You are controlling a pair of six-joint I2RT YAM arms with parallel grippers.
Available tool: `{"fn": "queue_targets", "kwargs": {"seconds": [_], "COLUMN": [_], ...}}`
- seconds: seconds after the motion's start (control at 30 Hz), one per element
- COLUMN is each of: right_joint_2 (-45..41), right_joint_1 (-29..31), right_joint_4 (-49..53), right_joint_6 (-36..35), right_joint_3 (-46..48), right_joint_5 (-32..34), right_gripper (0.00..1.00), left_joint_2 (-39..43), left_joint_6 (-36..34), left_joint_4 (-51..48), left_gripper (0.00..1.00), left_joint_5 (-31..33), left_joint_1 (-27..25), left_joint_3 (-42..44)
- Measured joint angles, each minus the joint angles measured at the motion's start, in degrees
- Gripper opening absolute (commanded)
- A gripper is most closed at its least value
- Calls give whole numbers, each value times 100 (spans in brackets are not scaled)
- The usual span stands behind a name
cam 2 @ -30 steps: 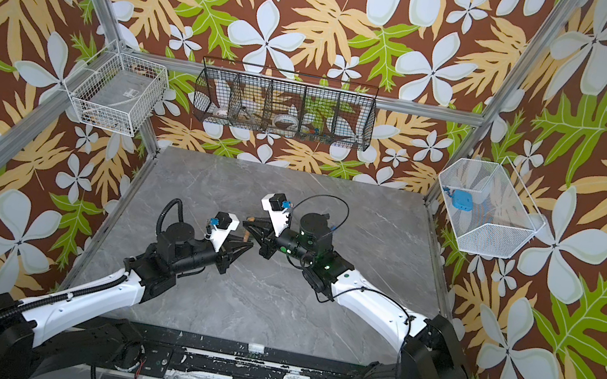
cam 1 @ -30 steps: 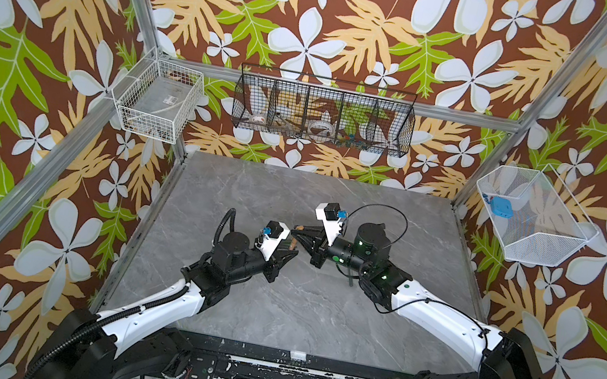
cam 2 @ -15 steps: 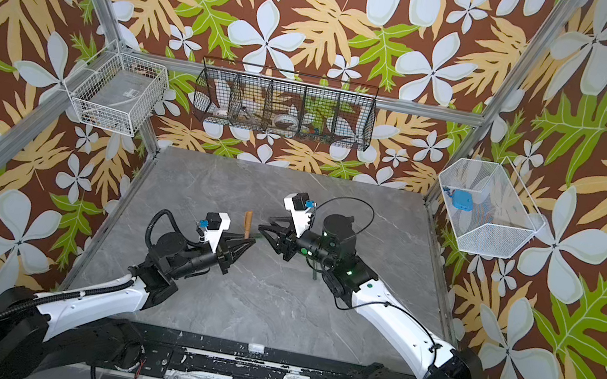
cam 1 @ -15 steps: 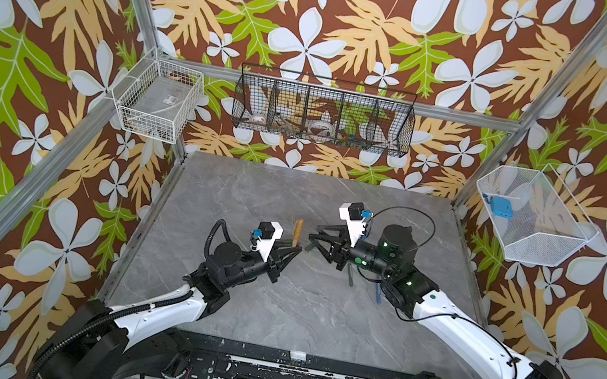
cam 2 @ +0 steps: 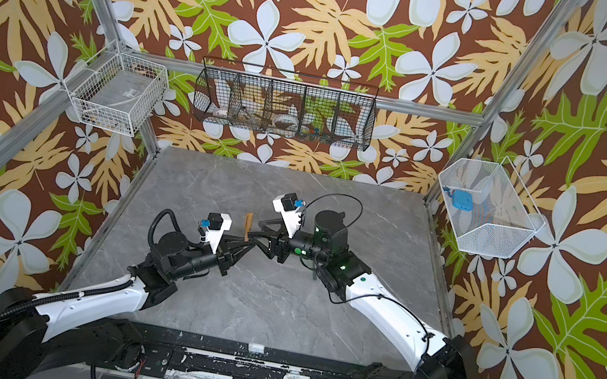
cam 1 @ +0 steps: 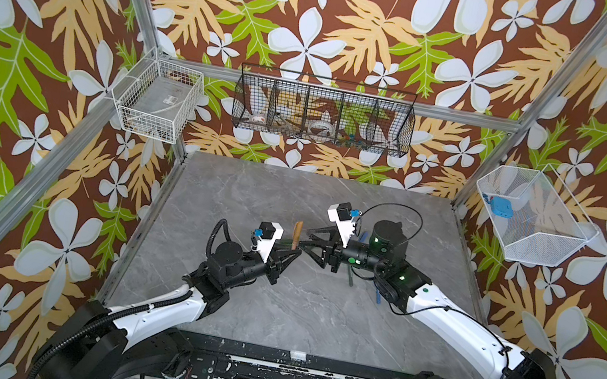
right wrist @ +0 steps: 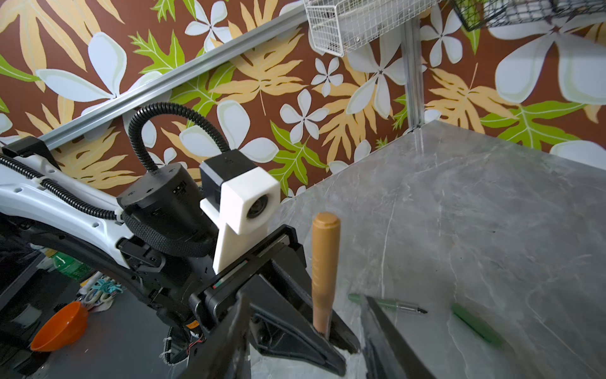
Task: Insert the pens into the pen caps
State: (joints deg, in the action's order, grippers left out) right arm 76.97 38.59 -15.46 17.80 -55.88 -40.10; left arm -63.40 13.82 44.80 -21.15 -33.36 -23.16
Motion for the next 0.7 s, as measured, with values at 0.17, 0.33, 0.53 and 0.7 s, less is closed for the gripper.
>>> {"fn": "queue_targets", "kwargs": {"seconds": [0.17,0.33,0.53,0.7], "right_joint_2": [310,463,649,765], "right_joint_1": [66,59,66,66], "right_joint_4": [7,-7,-83,-133], "right_joint_6": [-24,-33,-28,-22], "right_joint_3": [-149,-199,-304,-433], "right_joint_5": [-24,4,0,-42], "right_gripper": [55,53,38,11], "left_joint_2": [-24,-22,-37,-74], "left_joint_6": [85,105,116,122], "left_joint_4": [11,13,20,13], "left_gripper": [0,0,0,0], "left_joint_5": [-37,-74,-81,-81], "left_joint_1": [0,0,0,0], "left_joint_3": [0,2,2,-7]}}
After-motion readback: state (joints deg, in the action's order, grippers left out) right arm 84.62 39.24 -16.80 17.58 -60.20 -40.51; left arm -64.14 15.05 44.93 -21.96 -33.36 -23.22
